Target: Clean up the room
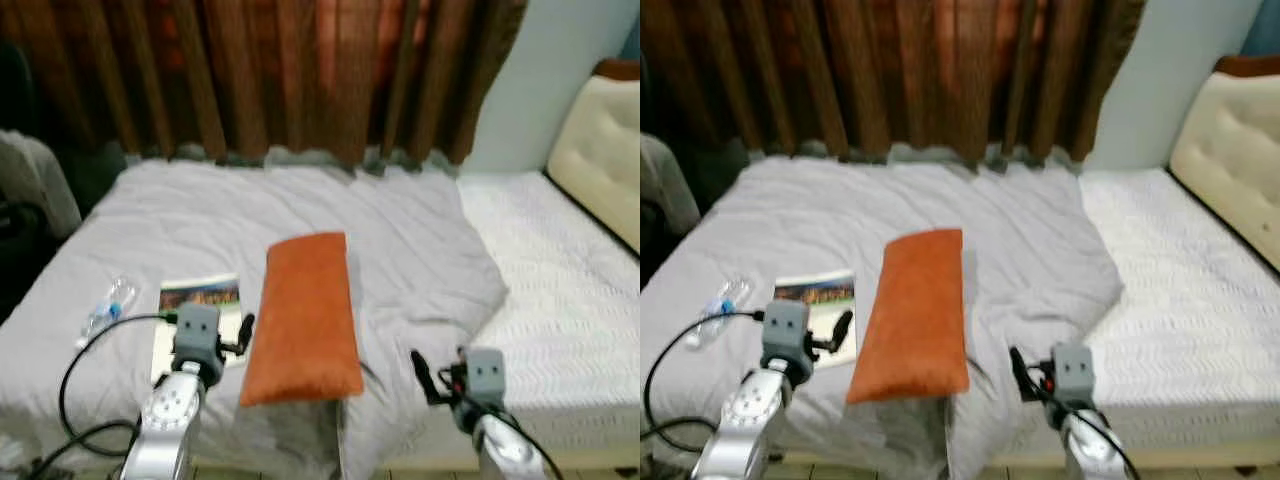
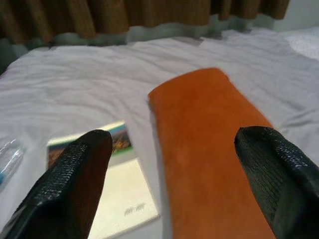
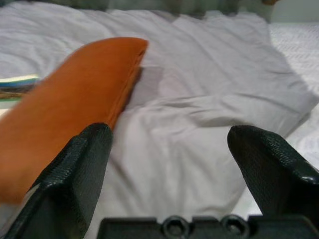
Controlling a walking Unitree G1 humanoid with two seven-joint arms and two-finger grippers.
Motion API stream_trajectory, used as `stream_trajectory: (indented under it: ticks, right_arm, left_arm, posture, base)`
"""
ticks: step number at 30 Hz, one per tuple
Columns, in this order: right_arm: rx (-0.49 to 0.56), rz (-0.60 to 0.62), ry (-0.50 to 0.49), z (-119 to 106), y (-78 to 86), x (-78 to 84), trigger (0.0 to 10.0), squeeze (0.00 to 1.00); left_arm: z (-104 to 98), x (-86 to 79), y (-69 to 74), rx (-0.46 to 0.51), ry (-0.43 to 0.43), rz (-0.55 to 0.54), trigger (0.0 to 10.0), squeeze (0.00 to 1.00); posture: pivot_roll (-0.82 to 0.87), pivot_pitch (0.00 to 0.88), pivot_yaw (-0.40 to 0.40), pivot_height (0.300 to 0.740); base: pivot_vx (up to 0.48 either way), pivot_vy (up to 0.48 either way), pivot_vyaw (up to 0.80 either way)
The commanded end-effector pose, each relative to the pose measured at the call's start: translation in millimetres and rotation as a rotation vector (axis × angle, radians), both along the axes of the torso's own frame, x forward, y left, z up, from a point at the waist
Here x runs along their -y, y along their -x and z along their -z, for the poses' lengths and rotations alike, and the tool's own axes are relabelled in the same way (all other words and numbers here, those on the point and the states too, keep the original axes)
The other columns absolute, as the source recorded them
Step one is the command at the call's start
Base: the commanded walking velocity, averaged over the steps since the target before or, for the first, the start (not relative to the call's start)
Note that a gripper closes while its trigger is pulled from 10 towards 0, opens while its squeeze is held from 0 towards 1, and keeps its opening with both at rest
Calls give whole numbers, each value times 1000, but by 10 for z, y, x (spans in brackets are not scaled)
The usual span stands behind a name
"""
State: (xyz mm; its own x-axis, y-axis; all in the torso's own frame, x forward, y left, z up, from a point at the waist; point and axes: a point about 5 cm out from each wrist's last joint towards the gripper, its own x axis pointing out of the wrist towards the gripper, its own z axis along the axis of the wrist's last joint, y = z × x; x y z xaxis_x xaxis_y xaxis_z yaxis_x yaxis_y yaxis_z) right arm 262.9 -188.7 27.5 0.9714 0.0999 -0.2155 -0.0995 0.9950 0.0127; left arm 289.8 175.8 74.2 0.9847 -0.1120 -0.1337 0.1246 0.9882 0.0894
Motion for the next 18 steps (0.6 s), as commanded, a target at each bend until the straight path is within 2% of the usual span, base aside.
stream_trajectory:
  ticks: [1,10,17,18]
  right_arm:
    - [19,-10,-19,-36,-45,-81,10000,0]
    - [20,-29,-30,-45,-67,-134,10000,0]
    - [35,-117,-57,-152,-192,-322,10000,0]
    - [26,-132,-95,-174,-245,-380,10000,0]
  left_arm:
    - [-14,-108,-12,1,-26,-22,10000,0]
    - [-3,-82,-1,0,-16,-18,10000,0]
    - [37,-55,23,-13,1,-17,10000,0]
    - [50,-80,13,-15,25,-32,10000,0]
  posture:
    - [42,0,-36,740]
    - [40,0,-32,740]
    - [43,0,-42,740]
    - [43,0,-46,740]
  base:
    - [480,0,0]
    - [480,0,0]
    - [480,0,0]
    - [480,0,0]
